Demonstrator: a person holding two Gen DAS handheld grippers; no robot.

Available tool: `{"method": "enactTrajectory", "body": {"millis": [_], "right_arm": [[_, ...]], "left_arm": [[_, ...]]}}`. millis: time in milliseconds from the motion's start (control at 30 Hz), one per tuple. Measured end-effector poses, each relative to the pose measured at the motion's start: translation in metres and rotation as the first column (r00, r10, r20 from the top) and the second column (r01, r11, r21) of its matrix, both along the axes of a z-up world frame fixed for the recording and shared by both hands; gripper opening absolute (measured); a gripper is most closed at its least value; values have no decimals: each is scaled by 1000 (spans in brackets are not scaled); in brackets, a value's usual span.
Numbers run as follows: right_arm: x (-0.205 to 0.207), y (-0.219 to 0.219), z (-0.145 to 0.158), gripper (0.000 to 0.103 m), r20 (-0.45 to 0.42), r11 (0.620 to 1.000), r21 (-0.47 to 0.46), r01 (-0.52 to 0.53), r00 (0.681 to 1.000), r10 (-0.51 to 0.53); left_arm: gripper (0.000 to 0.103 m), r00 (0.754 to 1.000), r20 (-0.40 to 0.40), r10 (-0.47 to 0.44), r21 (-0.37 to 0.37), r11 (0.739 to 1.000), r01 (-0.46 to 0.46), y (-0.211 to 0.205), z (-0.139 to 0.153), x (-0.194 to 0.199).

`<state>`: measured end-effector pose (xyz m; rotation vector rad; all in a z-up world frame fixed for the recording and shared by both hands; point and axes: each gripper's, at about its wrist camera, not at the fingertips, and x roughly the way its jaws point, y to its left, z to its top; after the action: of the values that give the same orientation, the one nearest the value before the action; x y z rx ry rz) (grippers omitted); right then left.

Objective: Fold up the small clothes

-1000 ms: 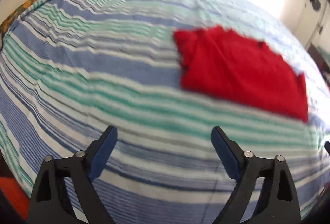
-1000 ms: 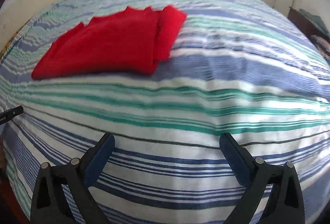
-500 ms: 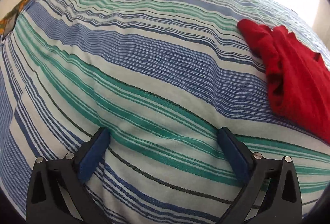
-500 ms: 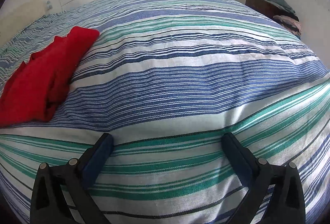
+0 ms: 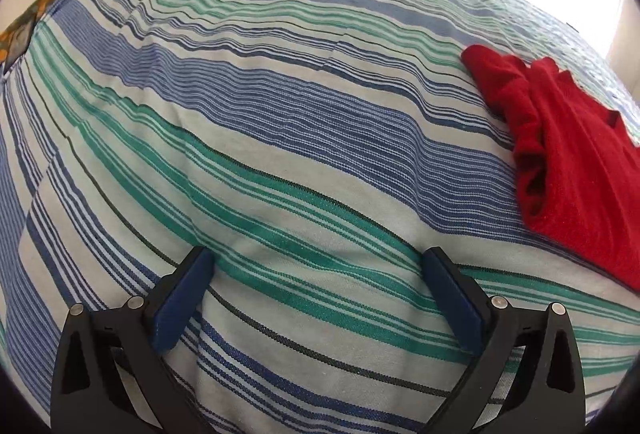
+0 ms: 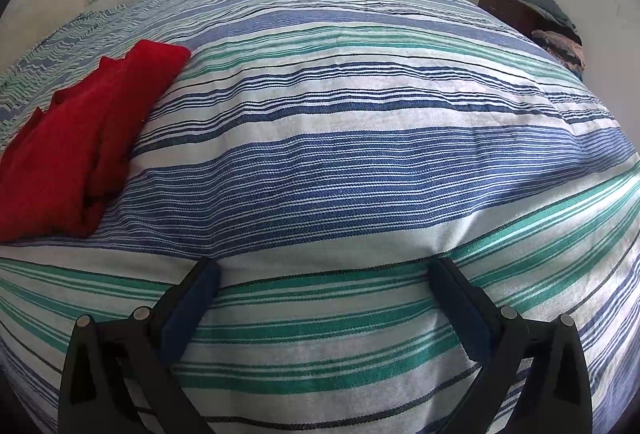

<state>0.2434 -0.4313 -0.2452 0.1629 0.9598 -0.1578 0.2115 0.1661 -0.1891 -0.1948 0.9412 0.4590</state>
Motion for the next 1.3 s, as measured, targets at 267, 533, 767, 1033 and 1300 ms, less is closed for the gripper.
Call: {"method": "enactTrajectory", "body": {"millis": [267, 533, 767, 1033, 1300], "right_arm": [[2, 0, 1, 103, -3, 1000, -6, 0, 1000, 0], [2, 0, 1, 103, -4, 1000, -6, 1, 1000, -1], [2, 0, 1, 103, -4, 1000, -6, 1, 1000, -1], [2, 0, 1, 103, -5, 1000, -5, 1, 1000, -1], [2, 0, 1, 103, -5, 1000, -5, 1, 1000, -1]], "left_arm": [[103, 1000, -1, -2, 0, 1000, 2, 0, 0, 1], [103, 1000, -1, -2, 0, 1000, 2, 0, 0, 1], [103, 1000, -2, -2, 0, 1000, 2, 0, 0, 1], [103, 1000, -2, -2, 0, 1000, 2, 0, 0, 1], [103, 1000, -2, -2, -1, 1000, 2, 0, 0, 1]]}}
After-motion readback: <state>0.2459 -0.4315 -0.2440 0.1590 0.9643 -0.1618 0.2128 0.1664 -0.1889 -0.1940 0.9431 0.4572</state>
